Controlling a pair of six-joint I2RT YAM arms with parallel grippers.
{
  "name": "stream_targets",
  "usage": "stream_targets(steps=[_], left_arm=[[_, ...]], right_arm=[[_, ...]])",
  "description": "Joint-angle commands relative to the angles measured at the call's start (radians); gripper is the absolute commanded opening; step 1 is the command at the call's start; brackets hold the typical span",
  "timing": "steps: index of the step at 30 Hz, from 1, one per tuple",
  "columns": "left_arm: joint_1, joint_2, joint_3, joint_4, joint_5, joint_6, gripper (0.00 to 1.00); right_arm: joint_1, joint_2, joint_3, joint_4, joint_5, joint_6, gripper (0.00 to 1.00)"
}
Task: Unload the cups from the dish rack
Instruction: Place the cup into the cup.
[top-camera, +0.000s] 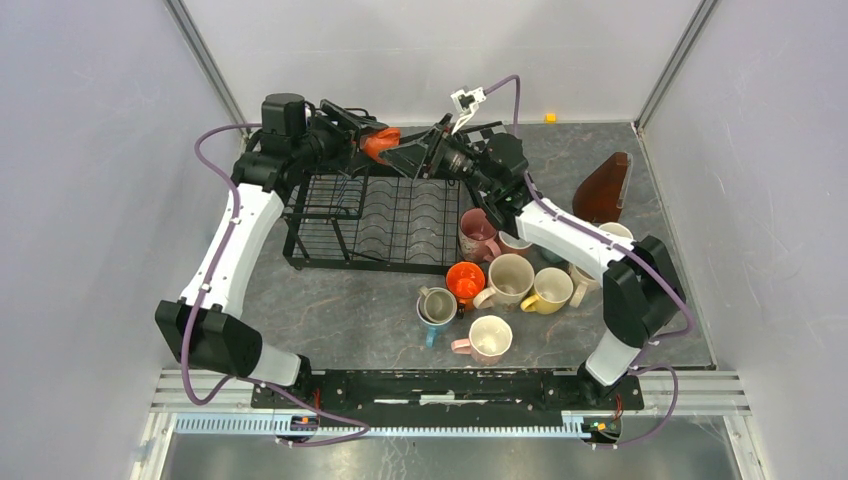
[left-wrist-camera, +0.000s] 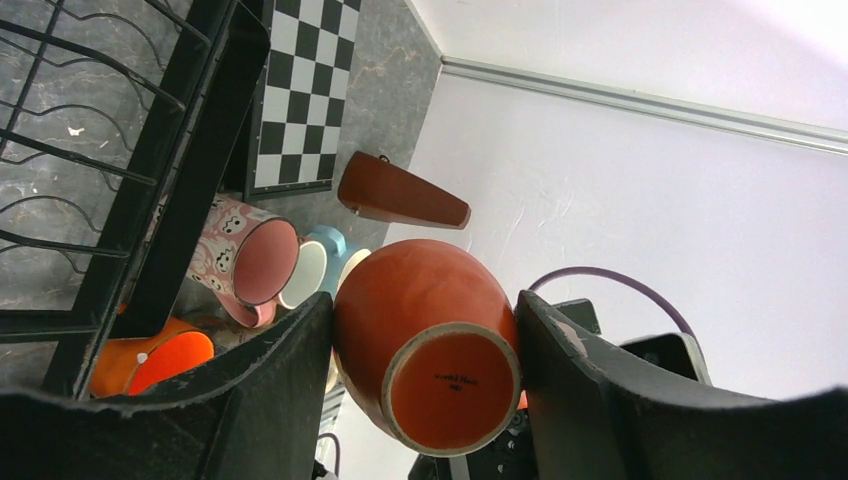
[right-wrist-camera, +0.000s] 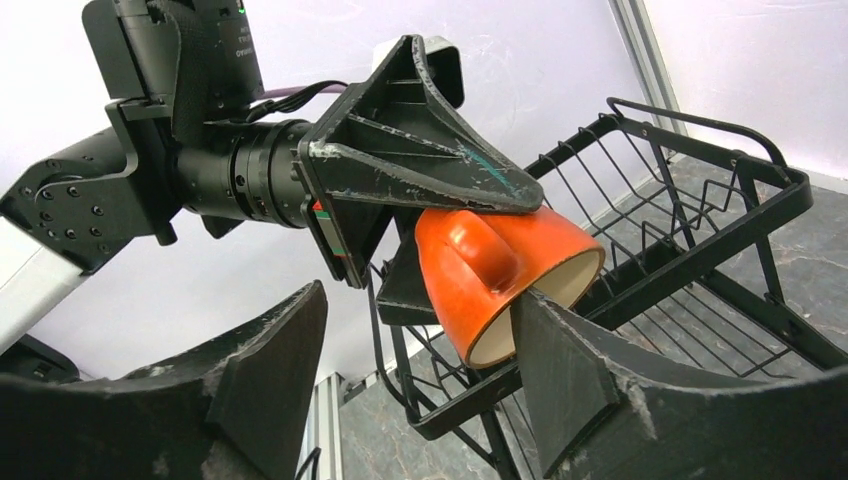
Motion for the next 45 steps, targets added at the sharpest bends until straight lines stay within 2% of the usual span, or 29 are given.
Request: stream_targets(steps=[1,8,16,18,19,23,29,31,45], left_arm=[[-0.016,-0.042,-0.016,0.091,0.046,-0.058,0.44],[-0.040,-0.039,-0.033,0.121,0.049,-0.083,0.44],[-0.059,-0.037,-0.045,0.138,0.042,-0.090,0.44],[-0.064,-0.040,-0.050,0.138,0.041,-0.089,0.45],[-0.066,-0.042,-0.054,0.139,0.042,-0.086,0.46],[-0.072,-0.054,-0.078,0.151,0.052,-0.063,0.59],[-0.073,-0.074,-0.122,0.200,0.062,-0.047,0.93],[-0.073,-0.079,-0.123,0.201,0.061,-0.034,1.00],[-0.071,-0.149,-0.080,0.159,0.007,0.107,1.00]], right_arm=[[-0.005,0.027,0.025,0.122,0.009,0.051,0.71],[-0.006,0.039,0.004,0.163,0.008,0.079,0.56],[-0.007,0.024,-0.021,0.167,0.003,0.079,0.22],[-0.008,0.018,-0.027,0.169,0.000,0.080,0.10],[-0.008,0.013,-0.030,0.170,0.001,0.081,0.00],[-0.011,-0.016,-0.043,0.170,0.004,0.074,0.00],[-0.013,-0.052,-0.054,0.157,0.011,0.062,0.00],[-0.014,-0.064,-0.061,0.143,0.014,0.054,0.00],[-0.023,-0.203,-0.100,-0.190,0.059,-0.079,0.00]])
